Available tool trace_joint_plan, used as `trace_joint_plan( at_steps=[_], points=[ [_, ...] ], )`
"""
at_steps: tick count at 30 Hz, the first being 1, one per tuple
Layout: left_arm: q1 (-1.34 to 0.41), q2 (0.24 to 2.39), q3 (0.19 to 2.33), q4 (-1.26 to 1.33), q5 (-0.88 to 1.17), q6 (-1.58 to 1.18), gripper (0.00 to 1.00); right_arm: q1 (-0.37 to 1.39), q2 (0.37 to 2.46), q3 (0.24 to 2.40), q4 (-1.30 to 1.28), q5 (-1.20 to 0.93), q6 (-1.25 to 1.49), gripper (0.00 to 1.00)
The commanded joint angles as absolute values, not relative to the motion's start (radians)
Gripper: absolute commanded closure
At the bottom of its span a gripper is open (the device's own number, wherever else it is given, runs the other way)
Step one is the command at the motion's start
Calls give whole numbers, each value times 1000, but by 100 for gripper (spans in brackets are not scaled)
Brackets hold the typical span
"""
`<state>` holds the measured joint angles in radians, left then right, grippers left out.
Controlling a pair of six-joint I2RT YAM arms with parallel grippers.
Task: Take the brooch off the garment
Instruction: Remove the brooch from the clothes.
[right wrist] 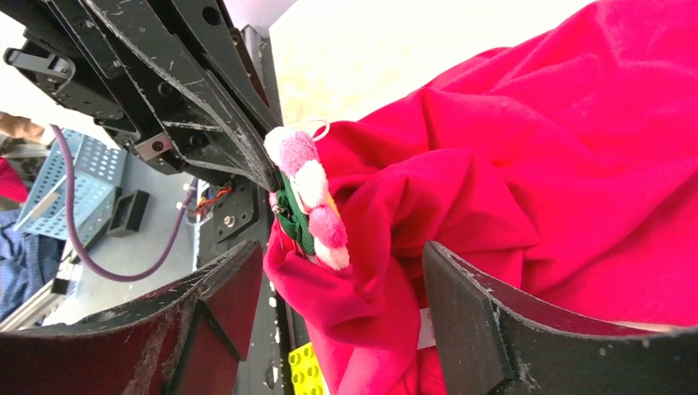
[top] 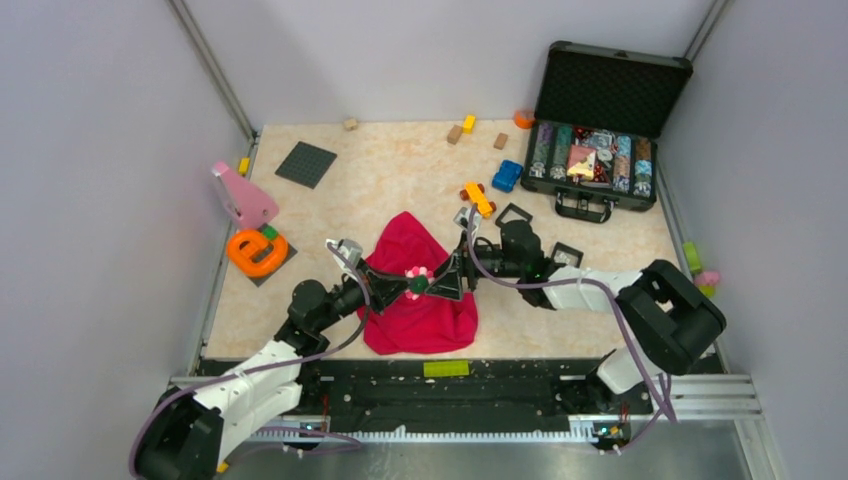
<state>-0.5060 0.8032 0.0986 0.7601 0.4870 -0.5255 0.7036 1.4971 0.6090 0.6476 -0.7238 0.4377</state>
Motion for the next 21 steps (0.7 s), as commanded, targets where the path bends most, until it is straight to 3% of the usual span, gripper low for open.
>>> trace_joint_plan(
  at_steps=[1,21],
  points=[
    [-511,798,87,833,518,-532,100,695,1533,606,777,-789,479,29],
    [-511,837,83,878,547,-543,100,706,1607,603,855,-833,529,46]
  ],
)
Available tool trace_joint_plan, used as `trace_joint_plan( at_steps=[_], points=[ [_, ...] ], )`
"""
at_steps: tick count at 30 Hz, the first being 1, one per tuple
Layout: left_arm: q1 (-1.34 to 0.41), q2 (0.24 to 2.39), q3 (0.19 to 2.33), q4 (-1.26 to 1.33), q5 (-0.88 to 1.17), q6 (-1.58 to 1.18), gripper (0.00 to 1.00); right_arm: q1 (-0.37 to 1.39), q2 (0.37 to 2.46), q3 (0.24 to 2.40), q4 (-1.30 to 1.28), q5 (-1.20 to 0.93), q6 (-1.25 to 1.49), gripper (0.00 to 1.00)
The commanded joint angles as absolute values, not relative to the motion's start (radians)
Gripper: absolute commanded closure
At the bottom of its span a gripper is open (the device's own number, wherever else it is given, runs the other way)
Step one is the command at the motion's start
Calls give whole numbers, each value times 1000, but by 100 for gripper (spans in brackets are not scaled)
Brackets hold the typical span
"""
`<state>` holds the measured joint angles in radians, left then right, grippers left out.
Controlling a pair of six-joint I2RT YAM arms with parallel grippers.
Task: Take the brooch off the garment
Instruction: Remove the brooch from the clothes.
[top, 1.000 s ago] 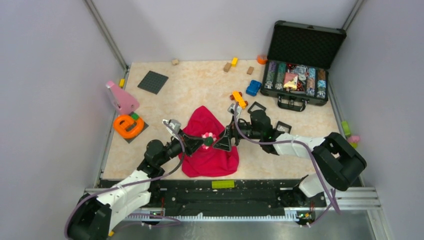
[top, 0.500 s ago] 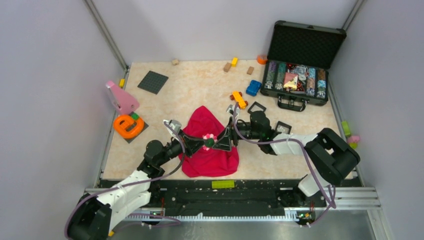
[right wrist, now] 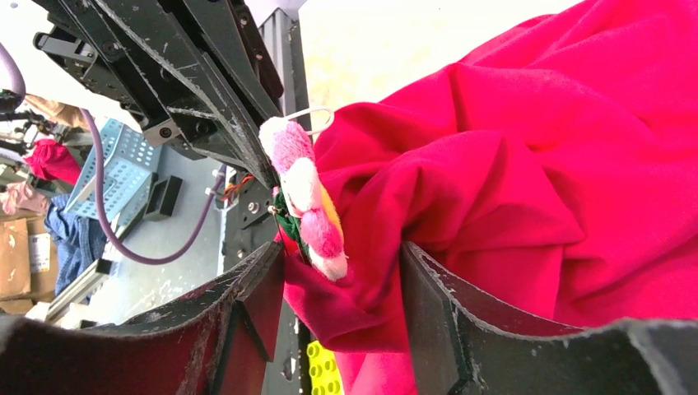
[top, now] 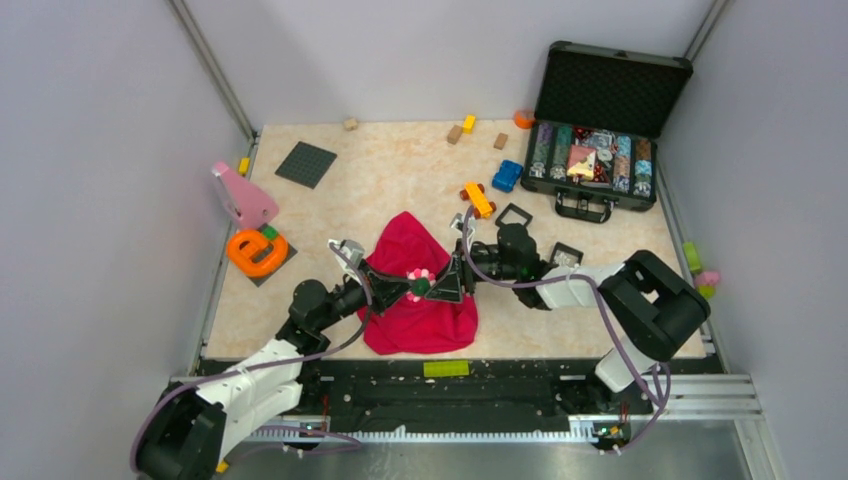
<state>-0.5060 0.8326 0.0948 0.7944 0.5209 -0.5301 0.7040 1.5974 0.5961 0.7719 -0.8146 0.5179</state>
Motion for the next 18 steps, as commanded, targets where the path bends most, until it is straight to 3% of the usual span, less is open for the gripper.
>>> trace_joint_plan(
  at_steps=[1,18],
  points=[
    [-511,839,83,879,547,-544,100,707,1609,604,858,-833,532,46],
    [-514,846,62,924,556,-573,100,719,1640,624,900,-804,578,60]
  ],
)
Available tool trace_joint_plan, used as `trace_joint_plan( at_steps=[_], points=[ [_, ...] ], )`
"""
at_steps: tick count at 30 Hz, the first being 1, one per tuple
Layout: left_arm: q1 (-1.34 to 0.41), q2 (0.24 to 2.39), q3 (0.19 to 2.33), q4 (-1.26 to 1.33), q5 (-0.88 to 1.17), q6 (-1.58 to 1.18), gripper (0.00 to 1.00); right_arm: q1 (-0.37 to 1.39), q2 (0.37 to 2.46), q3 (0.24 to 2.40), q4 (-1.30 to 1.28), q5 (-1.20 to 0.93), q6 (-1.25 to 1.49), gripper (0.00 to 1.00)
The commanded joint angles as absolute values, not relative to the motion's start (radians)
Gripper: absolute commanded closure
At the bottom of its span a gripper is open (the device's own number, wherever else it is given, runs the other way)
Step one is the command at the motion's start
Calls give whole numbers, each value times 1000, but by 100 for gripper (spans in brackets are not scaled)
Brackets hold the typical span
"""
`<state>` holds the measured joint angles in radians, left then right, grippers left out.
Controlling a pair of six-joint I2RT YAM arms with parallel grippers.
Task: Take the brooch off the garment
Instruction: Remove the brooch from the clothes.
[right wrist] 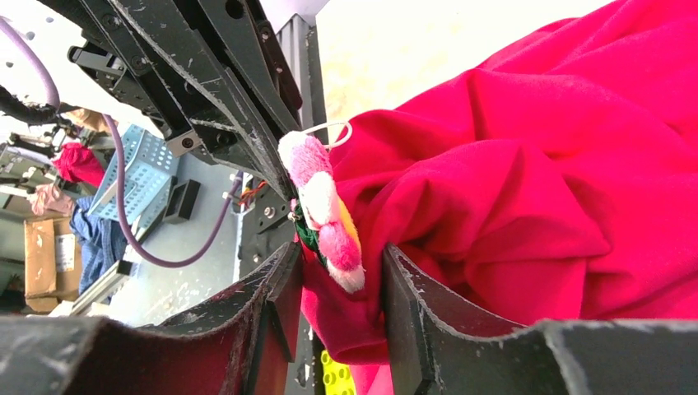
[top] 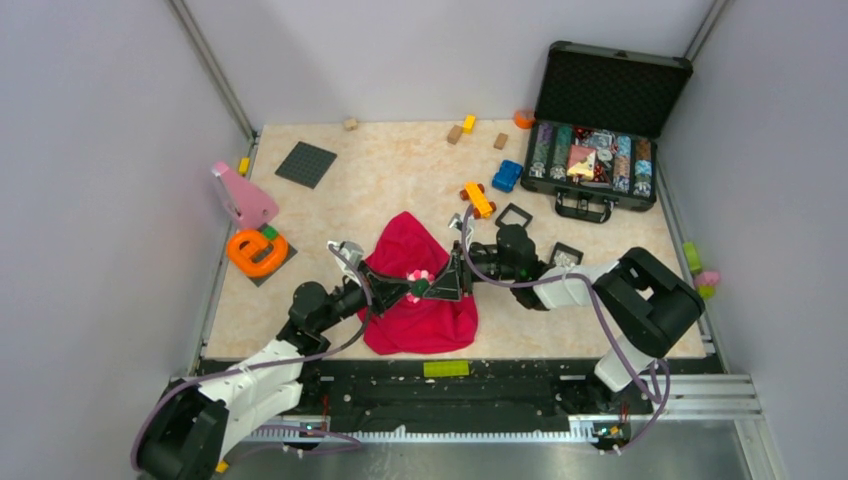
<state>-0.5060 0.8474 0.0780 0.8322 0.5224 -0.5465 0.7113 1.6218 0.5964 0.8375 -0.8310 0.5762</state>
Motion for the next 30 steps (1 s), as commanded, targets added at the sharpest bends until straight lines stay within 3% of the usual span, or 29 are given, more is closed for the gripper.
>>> trace_joint_plan(
  at_steps=[1,30],
  points=[
    [-513,846,60,926,556,-576,100,721,1640,624,901,-799,578,60],
    [-549,894,50,1062,566,-664,100,727,1628,644,862,-716,611,80]
  ],
)
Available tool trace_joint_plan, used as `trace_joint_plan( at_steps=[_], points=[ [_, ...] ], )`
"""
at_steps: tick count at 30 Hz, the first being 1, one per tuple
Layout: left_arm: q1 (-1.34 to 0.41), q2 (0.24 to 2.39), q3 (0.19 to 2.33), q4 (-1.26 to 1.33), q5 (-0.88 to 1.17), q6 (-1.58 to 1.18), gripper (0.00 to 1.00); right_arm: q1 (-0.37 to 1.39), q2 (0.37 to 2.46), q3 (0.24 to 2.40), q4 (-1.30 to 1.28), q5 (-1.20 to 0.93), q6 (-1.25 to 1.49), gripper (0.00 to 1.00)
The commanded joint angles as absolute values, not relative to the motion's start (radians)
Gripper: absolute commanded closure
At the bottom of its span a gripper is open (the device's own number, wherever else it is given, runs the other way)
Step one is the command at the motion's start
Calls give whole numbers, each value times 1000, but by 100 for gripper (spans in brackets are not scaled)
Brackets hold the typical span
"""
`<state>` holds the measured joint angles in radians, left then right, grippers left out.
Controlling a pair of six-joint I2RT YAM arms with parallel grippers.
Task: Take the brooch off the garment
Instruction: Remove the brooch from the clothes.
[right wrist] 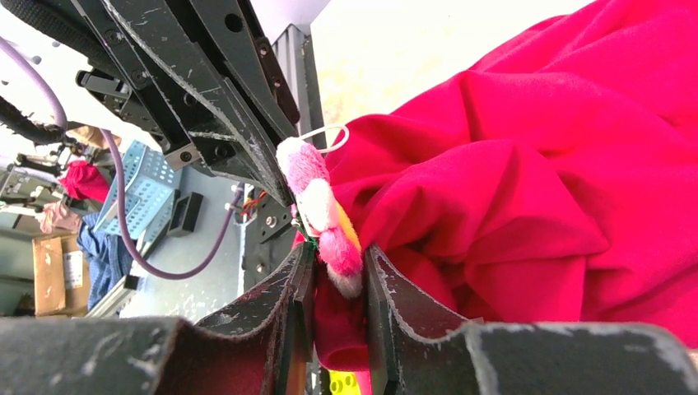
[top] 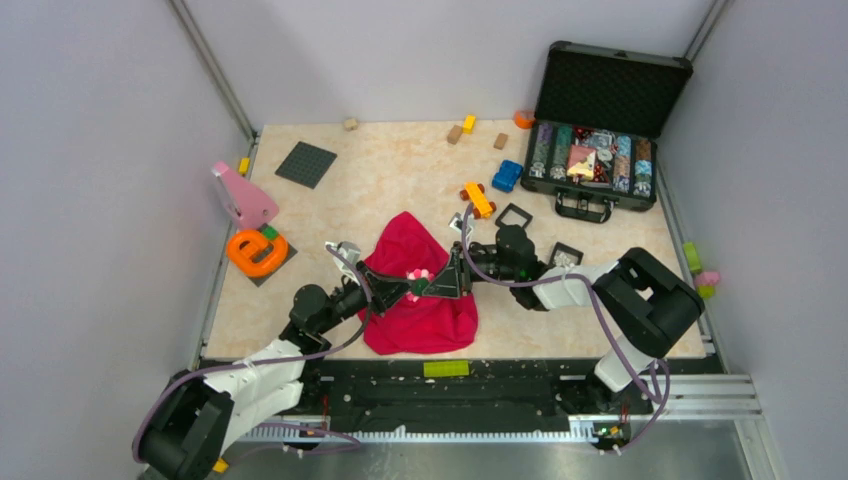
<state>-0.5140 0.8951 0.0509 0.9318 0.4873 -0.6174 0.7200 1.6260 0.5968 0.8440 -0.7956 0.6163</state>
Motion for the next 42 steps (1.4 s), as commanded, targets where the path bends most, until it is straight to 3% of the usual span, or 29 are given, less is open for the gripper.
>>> trace_joint_plan(
  at_steps=[1,10,19,29,42],
  points=[
    [-551,897,50,1066,566,-666,100,727,1626,646,854,-712,609,80],
    [-571,922,48,1103,571,-679,100,728,1622,669,783,-663,609,89],
    [-587,931,53,1124,564,-687,100,746,1617,683,745,-641,586,90],
    [-605,938,48,1133,565,-688,100,746,1597,672,761,-568,628,97],
    [-606,882,5,1054,521,-648,100,721,1541,574,969,-547,771,93]
  ],
)
